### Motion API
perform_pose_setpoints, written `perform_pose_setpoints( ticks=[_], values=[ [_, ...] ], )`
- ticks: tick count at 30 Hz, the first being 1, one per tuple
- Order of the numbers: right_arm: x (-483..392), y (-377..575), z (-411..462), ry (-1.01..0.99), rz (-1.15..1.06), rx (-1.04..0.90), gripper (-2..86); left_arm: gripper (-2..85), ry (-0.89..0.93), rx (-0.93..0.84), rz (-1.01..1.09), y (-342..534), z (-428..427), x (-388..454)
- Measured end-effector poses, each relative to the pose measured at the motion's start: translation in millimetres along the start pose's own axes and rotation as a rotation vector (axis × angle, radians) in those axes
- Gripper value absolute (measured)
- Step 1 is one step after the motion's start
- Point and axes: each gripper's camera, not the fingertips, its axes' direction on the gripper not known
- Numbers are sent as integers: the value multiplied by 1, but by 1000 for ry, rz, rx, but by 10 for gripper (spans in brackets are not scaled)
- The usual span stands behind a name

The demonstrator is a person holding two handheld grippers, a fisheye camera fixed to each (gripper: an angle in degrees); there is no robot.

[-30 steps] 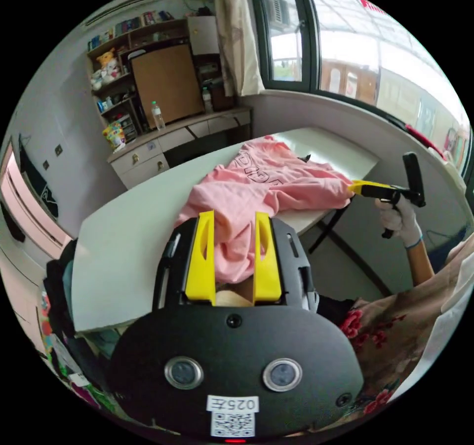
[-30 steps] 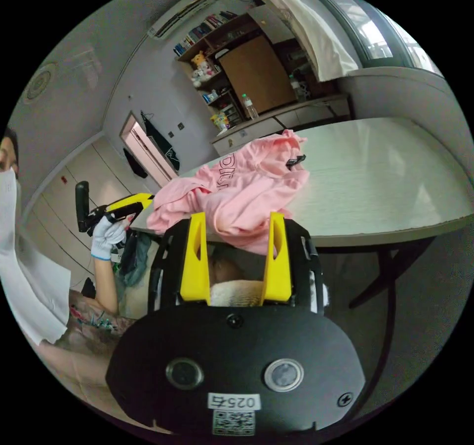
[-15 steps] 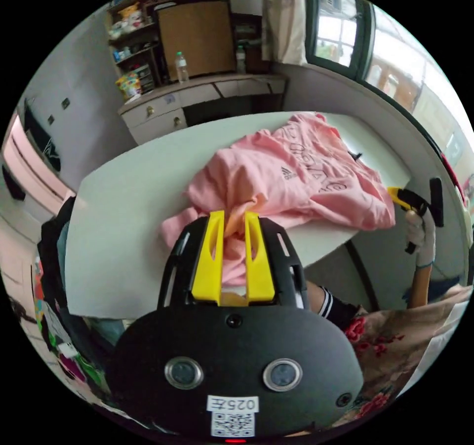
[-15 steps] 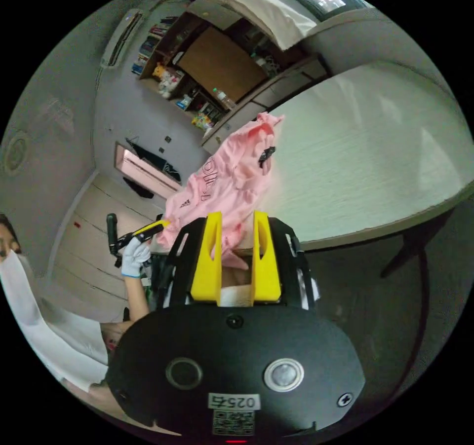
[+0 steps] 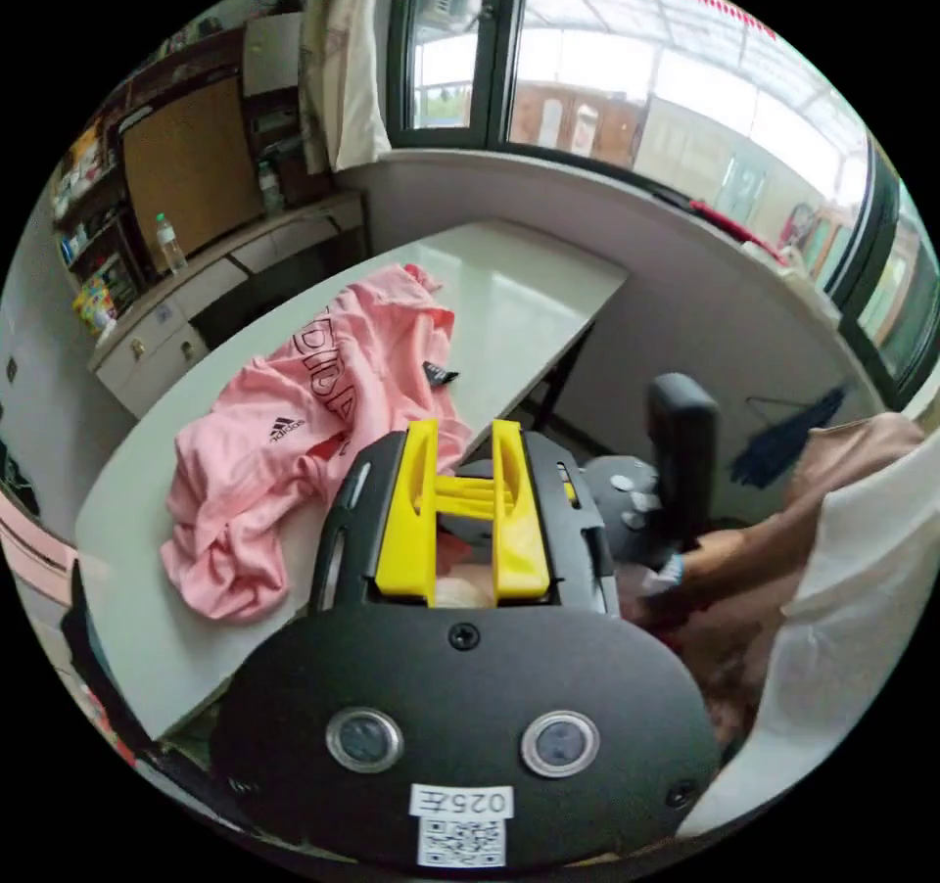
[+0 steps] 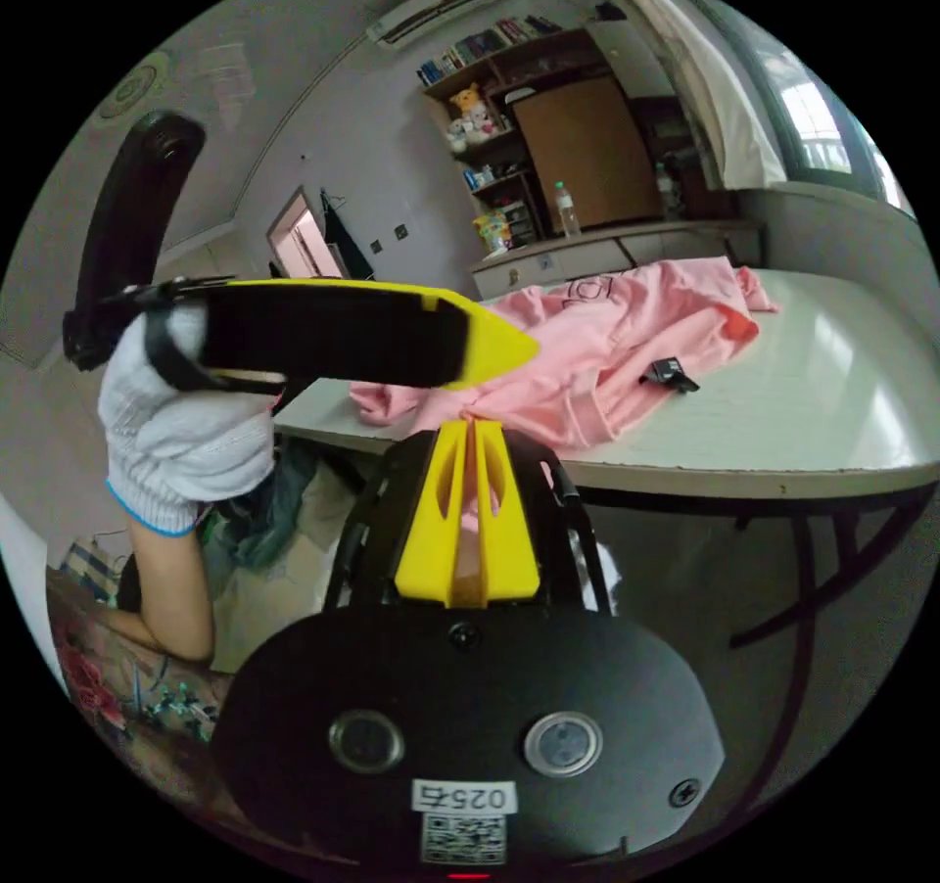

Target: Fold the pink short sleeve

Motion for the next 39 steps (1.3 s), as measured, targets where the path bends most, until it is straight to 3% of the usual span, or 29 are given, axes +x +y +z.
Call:
perform_pose_setpoints(
  ticks=[5, 11, 14, 17, 20, 25, 28, 33, 39],
  values=[
    [-4, 34, -28, -60, -28, -25, 13, 53, 9, -153, 93, -19, 77, 17],
    [26, 50, -91, -267, -63, -93, 89, 32, -99, -155, 86, -37, 84, 9],
    [62, 17, -145, -98, 60, 12, 93, 16, -105, -120, 78, -42, 73, 4],
    [123, -37, -165, -61, 232, 54, 95, -2, -87, -62, 23, -46, 60, -10],
    [175, -81, -140, -36, 325, -110, 115, -8, -20, -13, -11, -54, 42, -28],
    [186, -105, -120, 60, 311, -278, 127, -10, 142, 138, -37, -69, -15, -66],
    [194, -99, -125, -59, 372, -346, 98, -10, 141, 178, -35, -78, -46, -83],
    [211, -67, -182, -237, 495, -287, 6, -10, 155, 210, -27, -87, -82, -112],
    [212, -105, -281, -649, 642, -110, -7, -10, 408, 429, -72, -116, -178, -201]
  ],
)
